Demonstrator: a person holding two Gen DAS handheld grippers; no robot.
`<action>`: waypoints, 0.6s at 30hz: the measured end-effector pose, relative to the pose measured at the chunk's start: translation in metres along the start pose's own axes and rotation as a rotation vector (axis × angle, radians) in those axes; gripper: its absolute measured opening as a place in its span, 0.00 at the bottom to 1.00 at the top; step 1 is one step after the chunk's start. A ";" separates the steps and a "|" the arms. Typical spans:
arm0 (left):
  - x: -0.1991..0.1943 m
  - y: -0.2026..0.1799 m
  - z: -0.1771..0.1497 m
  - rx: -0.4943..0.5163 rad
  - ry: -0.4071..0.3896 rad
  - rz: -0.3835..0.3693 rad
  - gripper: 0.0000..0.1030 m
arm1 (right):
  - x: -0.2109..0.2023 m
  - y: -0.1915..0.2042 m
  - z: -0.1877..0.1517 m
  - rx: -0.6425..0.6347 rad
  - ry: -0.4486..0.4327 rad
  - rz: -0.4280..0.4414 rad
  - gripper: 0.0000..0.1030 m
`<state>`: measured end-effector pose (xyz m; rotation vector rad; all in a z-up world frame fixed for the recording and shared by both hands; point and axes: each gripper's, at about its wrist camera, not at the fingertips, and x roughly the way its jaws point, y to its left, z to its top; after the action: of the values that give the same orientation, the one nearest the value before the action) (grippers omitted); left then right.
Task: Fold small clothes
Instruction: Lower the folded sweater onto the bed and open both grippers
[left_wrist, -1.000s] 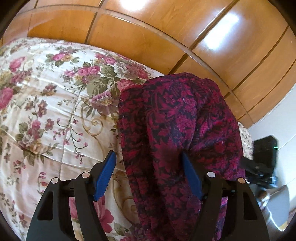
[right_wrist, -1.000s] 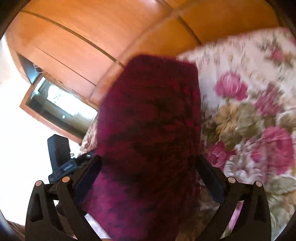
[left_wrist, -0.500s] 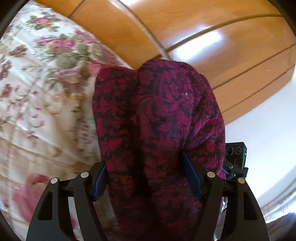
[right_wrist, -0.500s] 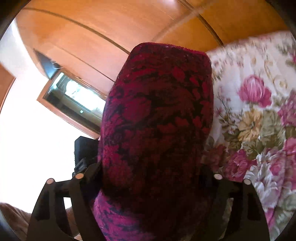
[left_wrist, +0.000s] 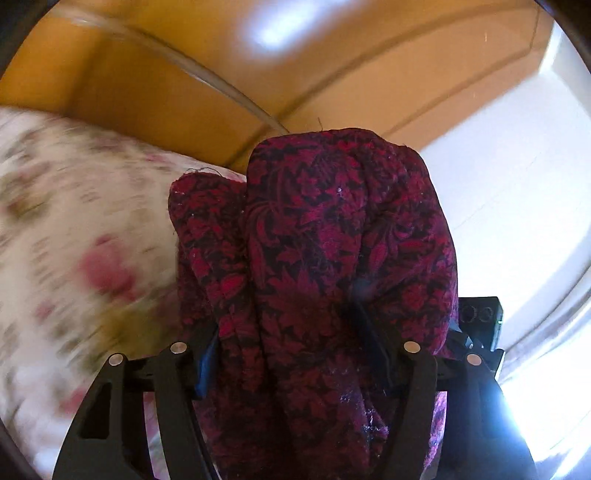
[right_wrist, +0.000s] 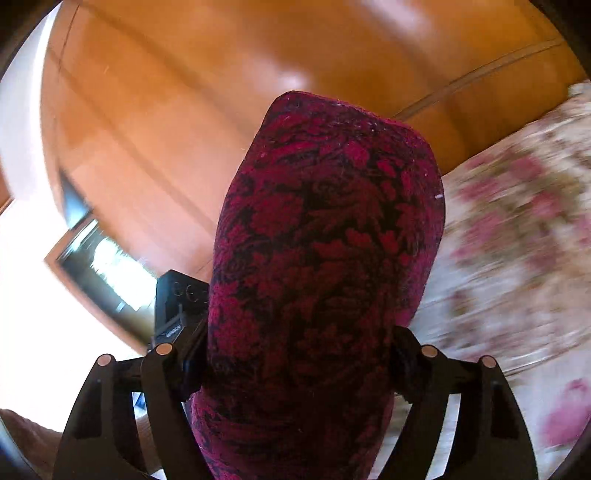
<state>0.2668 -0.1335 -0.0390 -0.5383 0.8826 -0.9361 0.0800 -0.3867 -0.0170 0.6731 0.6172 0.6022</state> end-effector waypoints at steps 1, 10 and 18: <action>0.024 -0.010 0.008 0.021 0.028 0.015 0.61 | -0.011 -0.013 0.004 0.017 -0.025 -0.028 0.74; 0.144 -0.050 -0.010 0.201 0.199 0.303 0.58 | -0.061 -0.132 -0.043 0.223 -0.051 -0.331 0.76; 0.115 -0.065 -0.022 0.318 0.092 0.498 0.58 | -0.084 -0.071 -0.009 -0.018 -0.097 -0.534 0.74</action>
<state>0.2526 -0.2661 -0.0500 0.0053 0.8740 -0.6276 0.0399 -0.4846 -0.0464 0.4879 0.6663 0.0779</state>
